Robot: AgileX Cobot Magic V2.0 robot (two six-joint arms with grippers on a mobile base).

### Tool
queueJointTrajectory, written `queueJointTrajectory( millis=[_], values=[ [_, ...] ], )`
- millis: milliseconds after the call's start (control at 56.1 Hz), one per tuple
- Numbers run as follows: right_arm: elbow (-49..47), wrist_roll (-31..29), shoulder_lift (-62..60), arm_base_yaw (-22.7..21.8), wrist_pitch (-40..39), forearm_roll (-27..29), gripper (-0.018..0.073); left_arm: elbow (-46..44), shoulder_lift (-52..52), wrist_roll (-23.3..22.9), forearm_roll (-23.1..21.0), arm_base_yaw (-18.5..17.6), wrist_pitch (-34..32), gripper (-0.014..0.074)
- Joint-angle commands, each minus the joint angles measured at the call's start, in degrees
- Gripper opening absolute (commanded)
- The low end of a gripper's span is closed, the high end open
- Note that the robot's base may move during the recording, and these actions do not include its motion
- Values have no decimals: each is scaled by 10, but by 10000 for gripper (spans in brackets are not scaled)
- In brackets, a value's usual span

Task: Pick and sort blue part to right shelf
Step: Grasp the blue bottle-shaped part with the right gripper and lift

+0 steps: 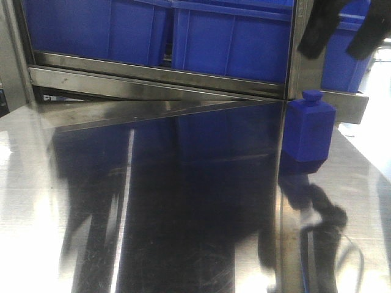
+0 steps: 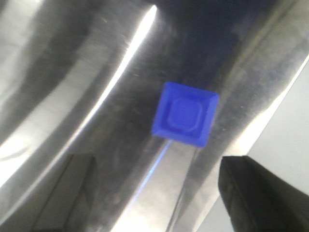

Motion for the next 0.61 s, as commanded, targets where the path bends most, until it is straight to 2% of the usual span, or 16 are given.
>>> queueJointTrajectory(
  millis=[0,285,589],
  values=[
    [-34,2,9,0,-16,-1,619,-18,-1,0,-5,2,-51,332],
    [-56,2,99,0,-14,0,619,-18,-1,0,-5,2,-51,332],
    [-57,2,139,0,-11,0,604,-18,-1,0,-5,2,-51,332]
  ],
)
